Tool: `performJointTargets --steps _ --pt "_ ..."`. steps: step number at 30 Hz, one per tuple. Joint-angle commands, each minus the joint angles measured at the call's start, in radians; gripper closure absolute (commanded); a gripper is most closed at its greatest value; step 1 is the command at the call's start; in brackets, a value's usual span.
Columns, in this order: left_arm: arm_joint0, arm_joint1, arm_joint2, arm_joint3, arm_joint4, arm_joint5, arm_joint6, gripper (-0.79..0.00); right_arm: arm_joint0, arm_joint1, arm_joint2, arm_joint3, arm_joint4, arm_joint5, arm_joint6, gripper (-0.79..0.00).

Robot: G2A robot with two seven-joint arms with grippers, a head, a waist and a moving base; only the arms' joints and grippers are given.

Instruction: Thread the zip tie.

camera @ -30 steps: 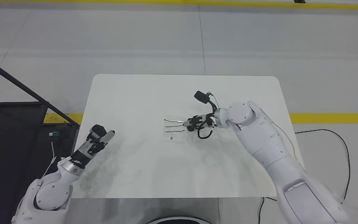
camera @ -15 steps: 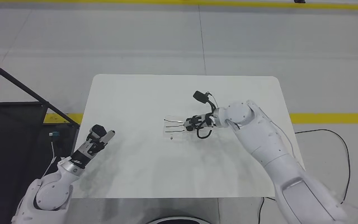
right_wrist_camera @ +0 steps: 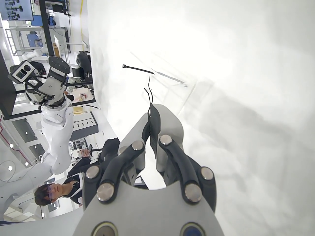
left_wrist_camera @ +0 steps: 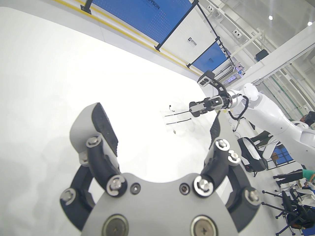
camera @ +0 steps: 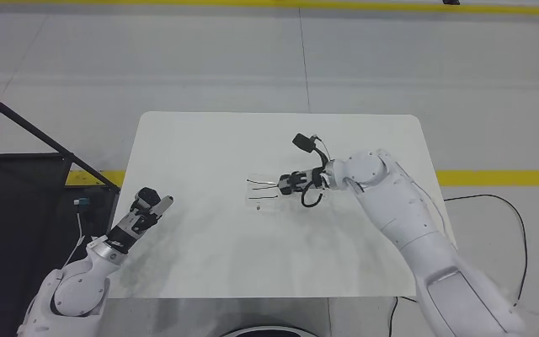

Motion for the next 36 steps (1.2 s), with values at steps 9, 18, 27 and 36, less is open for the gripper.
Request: performJointTargets --steps 9,18,27,36 --pt "-0.015 0.002 0.006 -0.028 0.032 -0.003 -0.016 -0.785 -0.094 0.07 0.151 -0.193 0.029 -0.021 0.029 0.0" --pt "-0.116 0.025 0.04 -0.07 -0.045 -0.145 -0.229 -0.785 -0.221 0.147 0.304 -0.506 0.009 -0.008 0.232 0.0" --pt "-0.207 0.057 0.056 -0.052 -0.306 -0.179 -0.506 -0.785 -0.241 0.171 0.321 -0.652 0.009 0.054 0.337 0.0" --pt "-0.207 0.057 0.056 -0.052 -0.306 -0.179 -0.506 -0.785 -0.241 0.171 0.321 -0.652 0.009 0.054 0.337 0.0"
